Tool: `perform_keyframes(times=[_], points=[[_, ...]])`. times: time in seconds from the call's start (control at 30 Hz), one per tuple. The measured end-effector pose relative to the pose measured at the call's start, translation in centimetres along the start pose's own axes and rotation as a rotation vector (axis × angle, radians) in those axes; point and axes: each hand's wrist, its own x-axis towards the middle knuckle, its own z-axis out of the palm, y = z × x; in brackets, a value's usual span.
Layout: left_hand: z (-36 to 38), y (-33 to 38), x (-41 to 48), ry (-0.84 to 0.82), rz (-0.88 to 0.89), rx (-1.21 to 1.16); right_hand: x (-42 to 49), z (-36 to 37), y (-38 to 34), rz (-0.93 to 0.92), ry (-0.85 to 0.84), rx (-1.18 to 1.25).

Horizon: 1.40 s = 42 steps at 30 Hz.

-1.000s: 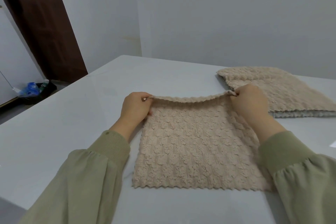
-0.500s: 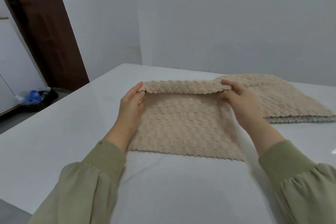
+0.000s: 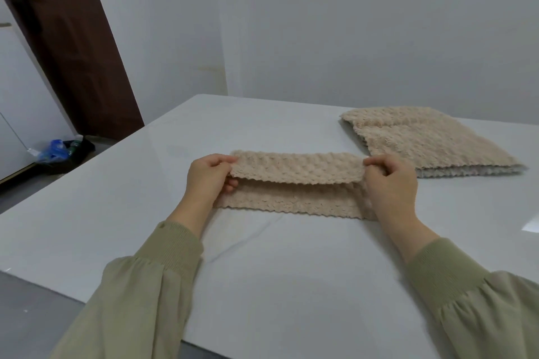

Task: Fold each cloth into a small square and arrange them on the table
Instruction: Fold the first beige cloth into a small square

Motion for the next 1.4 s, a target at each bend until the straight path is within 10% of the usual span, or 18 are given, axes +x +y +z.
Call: perform_keyframes(times=[0.33,0.6,1.4], points=[[0.0,-0.6,-2.2,-0.058,0.138,0.345,-1.3,-0.4,1.6,-0.327,-0.376,-0.722],[0.9,-0.3,-1.7,-0.022,0.021,0.018,1.2,0.0,1.9,-0.226,-0.172,-0.479],[0.3,-1.1,-2.0,-0.023,0.208,0.517,1.3,-1.4,2.9,-0.110,-0.192,-0.443]])
